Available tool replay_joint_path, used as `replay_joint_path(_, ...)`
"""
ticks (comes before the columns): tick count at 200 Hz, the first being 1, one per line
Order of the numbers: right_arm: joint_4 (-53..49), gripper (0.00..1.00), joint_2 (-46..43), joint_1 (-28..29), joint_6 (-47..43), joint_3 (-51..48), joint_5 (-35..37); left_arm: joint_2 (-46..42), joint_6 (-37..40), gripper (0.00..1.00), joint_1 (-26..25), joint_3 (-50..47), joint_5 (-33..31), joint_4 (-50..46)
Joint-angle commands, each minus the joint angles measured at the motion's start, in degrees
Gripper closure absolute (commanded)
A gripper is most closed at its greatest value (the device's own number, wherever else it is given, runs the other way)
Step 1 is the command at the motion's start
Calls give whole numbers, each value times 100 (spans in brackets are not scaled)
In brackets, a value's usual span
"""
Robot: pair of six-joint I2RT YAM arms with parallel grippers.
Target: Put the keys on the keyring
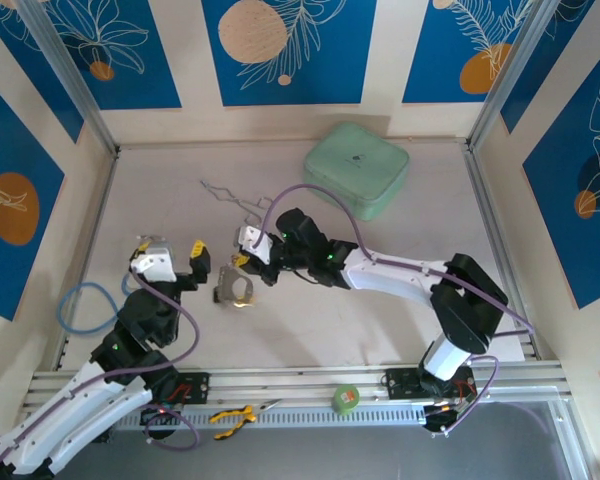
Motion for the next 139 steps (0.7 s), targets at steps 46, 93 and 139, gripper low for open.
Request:
replay_joint_path(46,-2135,100,-32,-612,-875,16,1131,1250,-369,4,6,79,120,589)
replay_joint_path(93,-3235,100,-366,-948,-1789,-448,2286,2424,-397,2,89,63,403,1199)
replay_joint_path(139,-3907,100,-362,-1124,-2320,-696,3094,2996,-220,0,235,52,629,1636)
